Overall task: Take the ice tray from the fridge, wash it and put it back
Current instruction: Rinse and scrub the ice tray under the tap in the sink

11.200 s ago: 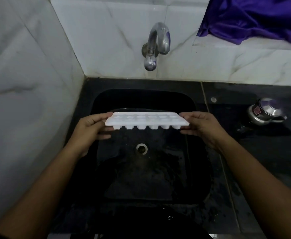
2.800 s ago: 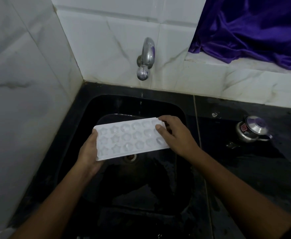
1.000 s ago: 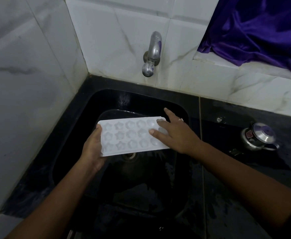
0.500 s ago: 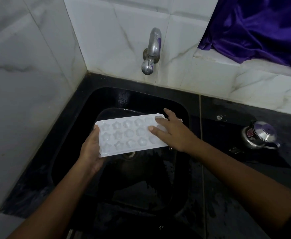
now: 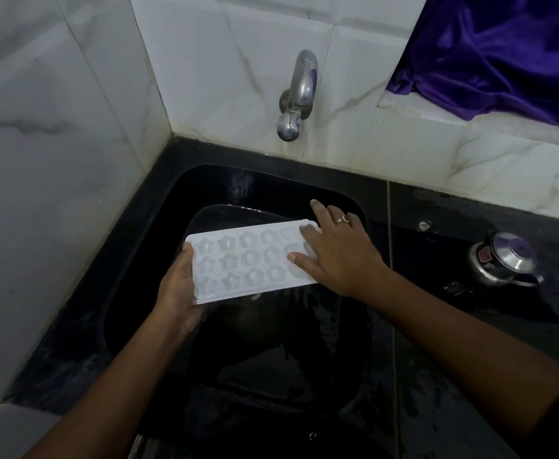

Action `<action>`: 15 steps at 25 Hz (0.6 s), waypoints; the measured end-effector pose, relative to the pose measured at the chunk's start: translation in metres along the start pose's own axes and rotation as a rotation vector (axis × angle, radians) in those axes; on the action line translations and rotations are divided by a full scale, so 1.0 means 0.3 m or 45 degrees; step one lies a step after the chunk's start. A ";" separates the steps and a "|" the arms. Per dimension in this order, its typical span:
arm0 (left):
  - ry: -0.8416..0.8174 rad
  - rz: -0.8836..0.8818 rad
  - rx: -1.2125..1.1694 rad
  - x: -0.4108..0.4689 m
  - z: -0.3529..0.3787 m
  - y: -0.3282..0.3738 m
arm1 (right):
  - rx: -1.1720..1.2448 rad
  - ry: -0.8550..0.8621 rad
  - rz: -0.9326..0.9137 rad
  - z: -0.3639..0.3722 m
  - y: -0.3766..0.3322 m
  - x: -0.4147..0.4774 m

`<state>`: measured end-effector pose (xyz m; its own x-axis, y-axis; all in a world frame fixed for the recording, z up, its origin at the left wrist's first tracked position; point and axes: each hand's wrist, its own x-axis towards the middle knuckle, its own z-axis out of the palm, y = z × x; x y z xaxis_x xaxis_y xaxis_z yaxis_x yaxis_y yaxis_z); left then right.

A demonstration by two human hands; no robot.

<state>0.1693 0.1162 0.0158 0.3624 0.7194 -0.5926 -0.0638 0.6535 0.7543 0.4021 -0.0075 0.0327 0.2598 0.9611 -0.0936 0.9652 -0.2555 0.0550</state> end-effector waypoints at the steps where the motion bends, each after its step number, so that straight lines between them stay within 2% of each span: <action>1: 0.010 0.009 0.006 0.004 -0.002 0.002 | 0.083 -0.039 0.026 0.013 -0.011 -0.006; 4: 0.051 0.011 0.017 0.008 -0.014 0.012 | 0.798 -0.139 0.208 0.010 -0.011 -0.020; 5: 0.064 0.012 0.039 0.007 -0.017 0.014 | 0.912 -0.134 0.239 0.003 -0.004 -0.022; 9: 0.071 -0.001 0.068 0.000 -0.018 0.002 | 0.450 -0.001 0.122 0.001 0.005 -0.016; 15: 0.059 -0.011 0.050 0.001 -0.013 -0.007 | 0.530 0.103 0.172 0.026 -0.003 -0.022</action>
<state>0.1660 0.1159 0.0129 0.3195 0.7244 -0.6108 -0.0238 0.6505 0.7591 0.3998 -0.0143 0.0256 0.3972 0.9171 -0.0342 0.8566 -0.3839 -0.3448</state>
